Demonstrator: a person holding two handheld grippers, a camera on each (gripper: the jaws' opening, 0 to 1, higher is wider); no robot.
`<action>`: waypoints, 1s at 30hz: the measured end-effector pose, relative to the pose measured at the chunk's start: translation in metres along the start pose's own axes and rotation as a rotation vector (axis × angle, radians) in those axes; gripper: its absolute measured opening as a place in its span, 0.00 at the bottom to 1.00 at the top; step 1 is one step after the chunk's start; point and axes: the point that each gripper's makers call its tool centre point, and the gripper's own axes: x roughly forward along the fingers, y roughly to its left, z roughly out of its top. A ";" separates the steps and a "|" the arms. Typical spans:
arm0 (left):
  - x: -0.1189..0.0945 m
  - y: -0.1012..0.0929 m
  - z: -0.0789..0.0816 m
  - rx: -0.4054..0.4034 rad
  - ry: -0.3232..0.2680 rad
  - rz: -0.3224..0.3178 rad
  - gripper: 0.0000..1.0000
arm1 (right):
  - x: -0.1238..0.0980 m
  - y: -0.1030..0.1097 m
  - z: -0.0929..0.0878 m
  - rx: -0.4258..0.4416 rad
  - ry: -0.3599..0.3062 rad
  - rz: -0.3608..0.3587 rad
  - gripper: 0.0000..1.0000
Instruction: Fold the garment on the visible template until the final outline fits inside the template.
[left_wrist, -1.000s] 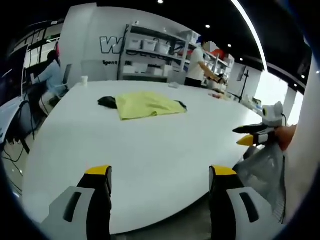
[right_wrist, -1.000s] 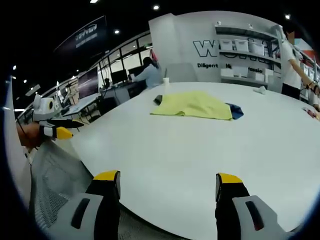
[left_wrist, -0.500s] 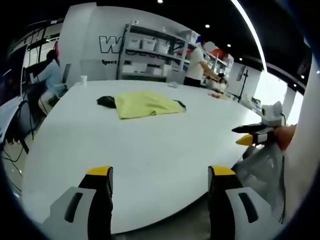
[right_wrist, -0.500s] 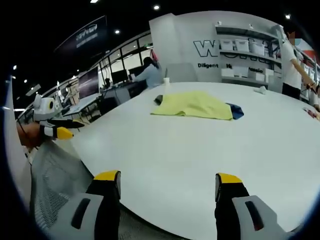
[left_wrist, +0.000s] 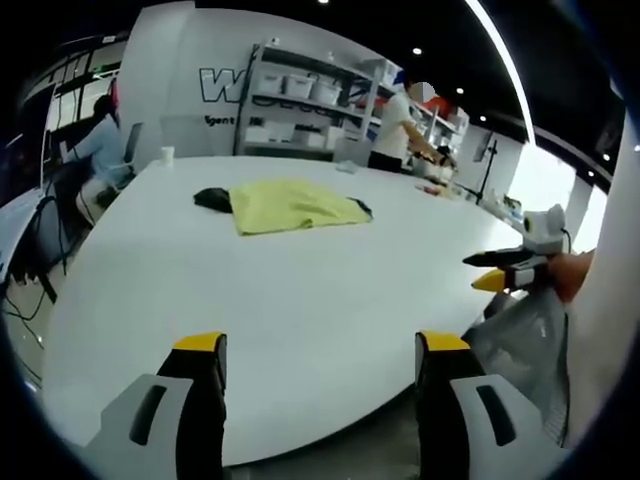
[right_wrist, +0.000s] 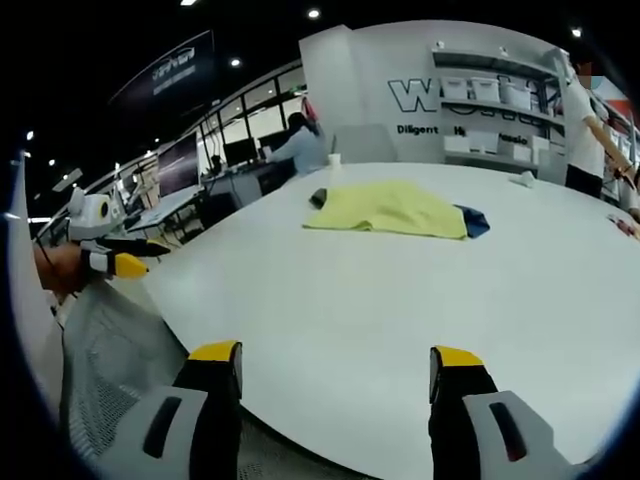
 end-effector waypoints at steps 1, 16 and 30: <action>0.000 0.000 0.000 0.000 0.000 0.001 0.76 | 0.000 0.000 0.000 0.000 0.001 0.001 0.74; 0.002 0.001 -0.001 -0.024 0.028 -0.006 0.75 | 0.003 -0.004 0.002 0.017 -0.001 0.016 0.73; 0.006 0.008 0.012 -0.065 0.034 -0.013 0.75 | 0.011 -0.009 0.011 0.015 -0.004 0.041 0.72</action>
